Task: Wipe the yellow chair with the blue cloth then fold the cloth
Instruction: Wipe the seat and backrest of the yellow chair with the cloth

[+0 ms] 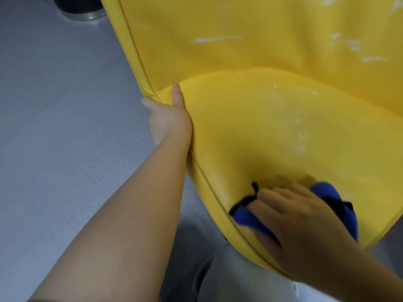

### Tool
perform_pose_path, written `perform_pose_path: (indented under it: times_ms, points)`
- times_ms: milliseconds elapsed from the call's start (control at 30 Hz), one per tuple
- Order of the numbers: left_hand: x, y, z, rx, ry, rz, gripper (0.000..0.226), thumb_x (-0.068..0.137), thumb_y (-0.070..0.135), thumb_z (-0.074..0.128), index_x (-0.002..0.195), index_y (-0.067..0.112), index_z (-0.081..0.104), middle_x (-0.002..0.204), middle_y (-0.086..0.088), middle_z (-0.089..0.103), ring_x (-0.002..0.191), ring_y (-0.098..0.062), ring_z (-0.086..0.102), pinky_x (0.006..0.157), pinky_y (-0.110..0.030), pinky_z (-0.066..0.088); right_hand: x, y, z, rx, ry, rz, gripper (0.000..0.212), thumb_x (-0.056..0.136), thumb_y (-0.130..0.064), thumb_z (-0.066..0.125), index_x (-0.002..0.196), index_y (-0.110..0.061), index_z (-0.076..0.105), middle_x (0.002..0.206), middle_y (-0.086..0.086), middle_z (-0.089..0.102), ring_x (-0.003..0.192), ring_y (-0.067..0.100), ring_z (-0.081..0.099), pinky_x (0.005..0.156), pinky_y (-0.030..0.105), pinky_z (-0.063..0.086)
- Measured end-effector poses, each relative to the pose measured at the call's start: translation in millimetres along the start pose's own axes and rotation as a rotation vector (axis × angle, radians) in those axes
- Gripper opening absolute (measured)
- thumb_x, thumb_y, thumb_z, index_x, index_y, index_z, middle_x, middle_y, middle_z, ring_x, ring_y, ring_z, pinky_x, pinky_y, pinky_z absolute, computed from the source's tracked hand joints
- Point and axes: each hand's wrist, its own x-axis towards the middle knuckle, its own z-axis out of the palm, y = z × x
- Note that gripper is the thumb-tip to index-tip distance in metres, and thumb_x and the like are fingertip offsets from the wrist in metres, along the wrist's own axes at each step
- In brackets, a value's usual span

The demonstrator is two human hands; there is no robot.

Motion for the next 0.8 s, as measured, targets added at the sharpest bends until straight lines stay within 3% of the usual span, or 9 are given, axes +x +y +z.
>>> perform_pose_path:
  times_ms: [133,233,333,433,500,600,667,800]
  points:
    - [1,-2,0,0.022,0.003,0.017,0.080,0.095,0.066,0.037,0.153,0.016,0.015,0.128,-0.009,0.059,0.112,-0.030,0.058,0.073,-0.035,0.035,-21,-4,-1,0.036,-0.065,-0.027,0.021,0.082,-0.039,0.047,0.076,-0.026,0.064,0.075,-0.009,0.058,0.062,0.015,0.058,0.055,0.031,0.044]
    - [1,-3,0,0.027,0.002,0.036,0.080,0.095,0.066,0.037,0.154,0.017,0.015,0.136,-0.010,0.056,0.121,-0.033,0.054,0.081,-0.038,0.038,6,10,4,-0.031,0.037,0.061,0.019,0.085,-0.036,0.048,0.077,-0.023,0.058,0.073,-0.004,0.054,0.063,0.021,0.055,0.062,0.034,0.037]
    - [0,-3,-1,0.035,-0.008,0.046,0.080,0.096,0.064,0.037,0.156,0.018,0.011,0.143,-0.010,0.050,0.128,-0.031,0.050,0.093,-0.039,0.039,47,50,7,-0.157,0.171,0.228,0.019,0.088,-0.030,0.055,0.080,-0.013,0.057,0.073,0.006,0.057,0.057,0.031,0.050,0.060,0.034,0.037]
    - [-1,-2,-1,0.026,0.008,0.057,0.081,0.096,0.064,0.039,0.157,0.019,0.010,0.146,-0.008,0.048,0.130,-0.030,0.048,0.097,-0.038,0.038,75,77,8,-0.158,0.223,0.374,0.023,0.089,-0.026,0.060,0.082,-0.005,0.056,0.073,0.013,0.055,0.052,0.027,0.033,0.056,0.034,0.030]
    - [-2,-2,-2,0.026,0.010,0.057,0.082,0.096,0.064,0.039,0.157,0.019,0.009,0.147,-0.007,0.047,0.131,-0.030,0.047,0.098,-0.038,0.038,76,76,12,-0.146,0.251,0.401,0.023,0.090,-0.027,0.059,0.083,-0.004,0.056,0.072,0.010,0.052,0.052,0.026,0.032,0.054,0.033,0.027]
    - [-1,1,-2,0.036,-0.006,0.064,0.084,0.095,0.064,0.039,0.157,0.019,0.006,0.150,-0.007,0.044,0.133,-0.030,0.045,0.101,-0.040,0.036,63,67,13,-0.042,0.288,0.397,0.022,0.089,-0.029,0.059,0.083,-0.008,0.054,0.073,0.004,0.046,0.051,0.026,0.038,0.050,0.032,0.027]
    - [9,5,-4,0.045,-0.030,0.086,0.085,0.095,0.064,0.040,0.157,0.018,0.005,0.153,-0.007,0.040,0.136,-0.029,0.042,0.106,-0.040,0.034,59,60,11,0.076,0.259,0.409,0.022,0.091,-0.033,0.056,0.086,-0.012,0.054,0.077,0.001,0.048,0.056,0.027,0.046,0.048,0.034,0.036]
    - [37,16,-3,0.132,-0.095,0.139,0.088,0.093,0.068,0.041,0.157,0.018,0.010,0.153,-0.010,0.039,0.138,-0.033,0.039,0.111,-0.045,0.031,63,38,13,0.228,0.248,0.416,0.019,0.088,-0.035,0.055,0.087,-0.016,0.052,0.079,-0.003,0.048,0.059,0.023,0.047,0.051,0.034,0.040]
